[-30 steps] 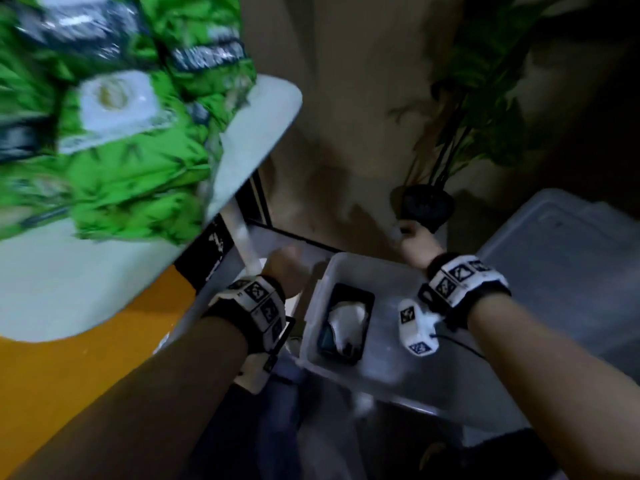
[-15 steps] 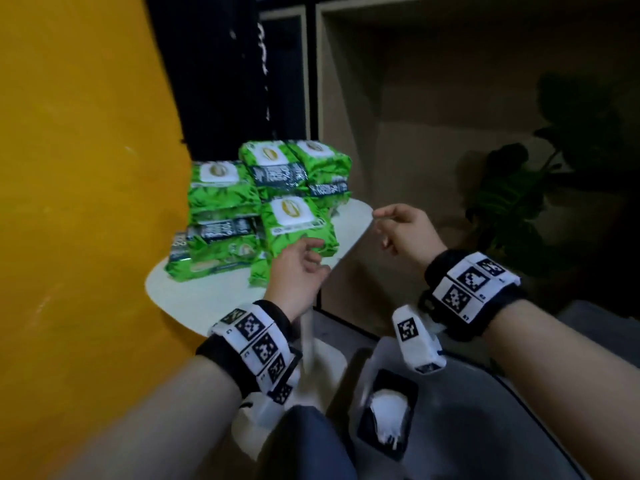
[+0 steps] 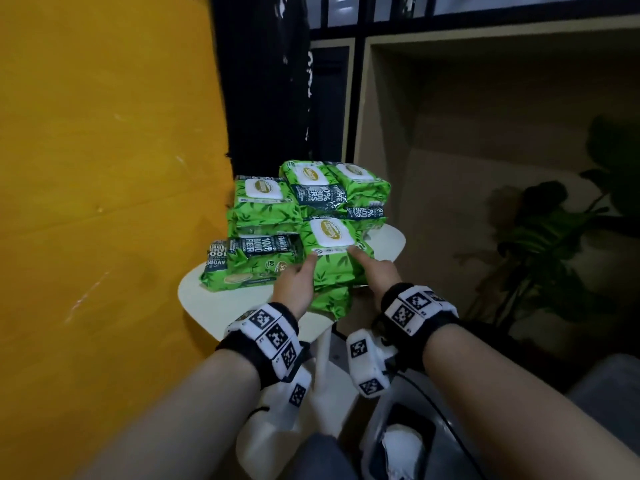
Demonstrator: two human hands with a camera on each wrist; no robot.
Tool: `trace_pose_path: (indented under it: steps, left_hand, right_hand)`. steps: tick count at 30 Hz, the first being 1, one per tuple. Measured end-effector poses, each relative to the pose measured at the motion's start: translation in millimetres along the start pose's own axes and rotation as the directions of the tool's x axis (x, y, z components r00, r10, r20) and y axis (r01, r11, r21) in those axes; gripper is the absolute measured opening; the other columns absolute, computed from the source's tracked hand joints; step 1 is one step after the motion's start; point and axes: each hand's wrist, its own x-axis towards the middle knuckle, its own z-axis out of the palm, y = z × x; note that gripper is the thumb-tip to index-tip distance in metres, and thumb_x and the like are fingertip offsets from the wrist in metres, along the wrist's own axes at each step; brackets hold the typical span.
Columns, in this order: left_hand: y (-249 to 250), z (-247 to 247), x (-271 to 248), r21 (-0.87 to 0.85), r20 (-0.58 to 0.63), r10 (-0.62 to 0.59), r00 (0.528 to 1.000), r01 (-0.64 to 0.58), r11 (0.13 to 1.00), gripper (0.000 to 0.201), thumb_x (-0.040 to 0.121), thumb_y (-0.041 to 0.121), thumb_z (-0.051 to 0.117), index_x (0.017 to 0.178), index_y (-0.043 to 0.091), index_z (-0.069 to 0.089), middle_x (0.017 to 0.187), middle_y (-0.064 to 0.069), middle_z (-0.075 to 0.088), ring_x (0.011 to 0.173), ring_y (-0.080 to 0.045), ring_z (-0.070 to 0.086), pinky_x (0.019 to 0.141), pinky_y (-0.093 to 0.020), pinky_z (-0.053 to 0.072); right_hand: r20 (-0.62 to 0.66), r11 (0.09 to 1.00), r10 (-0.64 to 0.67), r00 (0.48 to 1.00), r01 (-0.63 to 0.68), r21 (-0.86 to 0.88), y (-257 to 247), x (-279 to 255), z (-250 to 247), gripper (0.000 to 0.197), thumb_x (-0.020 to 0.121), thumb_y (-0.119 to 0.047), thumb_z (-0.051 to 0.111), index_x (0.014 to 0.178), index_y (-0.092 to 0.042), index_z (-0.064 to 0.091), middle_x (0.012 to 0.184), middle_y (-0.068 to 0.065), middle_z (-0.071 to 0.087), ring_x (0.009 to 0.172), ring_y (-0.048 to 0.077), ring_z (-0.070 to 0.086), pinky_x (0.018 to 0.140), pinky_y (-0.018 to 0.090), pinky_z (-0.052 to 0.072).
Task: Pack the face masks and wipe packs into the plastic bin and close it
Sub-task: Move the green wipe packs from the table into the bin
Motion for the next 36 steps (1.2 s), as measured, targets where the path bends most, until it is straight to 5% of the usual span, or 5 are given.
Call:
trace_pose_path:
  steps: [9,16,21,27,36]
  left_hand:
    - [1,18,1,-0.028,-0.003,-0.035,0.999,0.035,0.999,0.043,0.093,0.037,0.052,0.117,0.001,0.052,0.099,-0.006,0.051,0.107,-0.033,0.061,0.095,-0.043,0.048]
    - [-8,17,-4,-0.066,0.023,0.029,0.999,-0.027,0.997,0.036,0.095,0.045,0.041,0.085,0.013,0.053,0.077,-0.007,0.057,0.08,-0.028,0.061,0.079,-0.037,0.047]
    - [-9,18,-9,-0.247,0.026,0.103,0.994,-0.094,0.964,0.027,0.099,0.034,0.039,0.108,0.011,0.05,0.067,-0.004,0.06,0.053,-0.015,0.051,0.051,-0.023,0.04]
    - [-10,40,-16,-0.158,-0.006,0.331,0.944,-0.327,0.932,0.019,0.093,0.034,0.054,0.1,0.017,0.05,0.073,0.005,0.052,0.075,-0.021,0.056,0.079,-0.046,0.056]
    - [-30,121,-24,-0.213,0.267,0.054,0.962,0.005,0.977,0.063,0.076,0.054,0.063,0.124,0.018,0.043,0.095,0.013,0.056,0.098,-0.013,0.057,0.091,-0.049,0.053]
  right_hand:
    - [0.032,0.968,0.2,0.979,-0.202,0.151,-14,4,-5,0.05,0.065,-0.047,0.076,0.093,-0.008,0.062,0.074,0.011,0.062,0.054,0.025,0.057,0.054,0.028,0.049]
    - [-0.009,0.904,0.155,0.988,-0.138,0.405,-8,2,-13,0.059,0.055,-0.023,0.082,0.108,-0.003,0.066,0.095,0.015,0.072,0.072,0.028,0.07,0.054,0.031,0.054]
    - [-0.066,0.872,0.061,0.996,-0.02,0.49,5,-13,-54,0.052,0.063,-0.016,0.077,0.11,0.0,0.062,0.102,0.019,0.07,0.084,0.03,0.07,0.063,0.037,0.059]
    - [-0.089,0.855,-0.007,0.996,0.052,0.516,24,-36,-128,0.108,0.023,-0.029,0.088,0.123,-0.002,0.058,0.121,0.024,0.062,0.109,0.04,0.062,0.082,0.059,0.051]
    - [-0.019,0.852,-0.003,1.0,0.013,0.524,77,-45,-214,0.04,0.091,-0.027,0.038,0.09,-0.015,0.075,0.084,0.008,0.076,0.073,0.024,0.073,0.061,0.037,0.059]
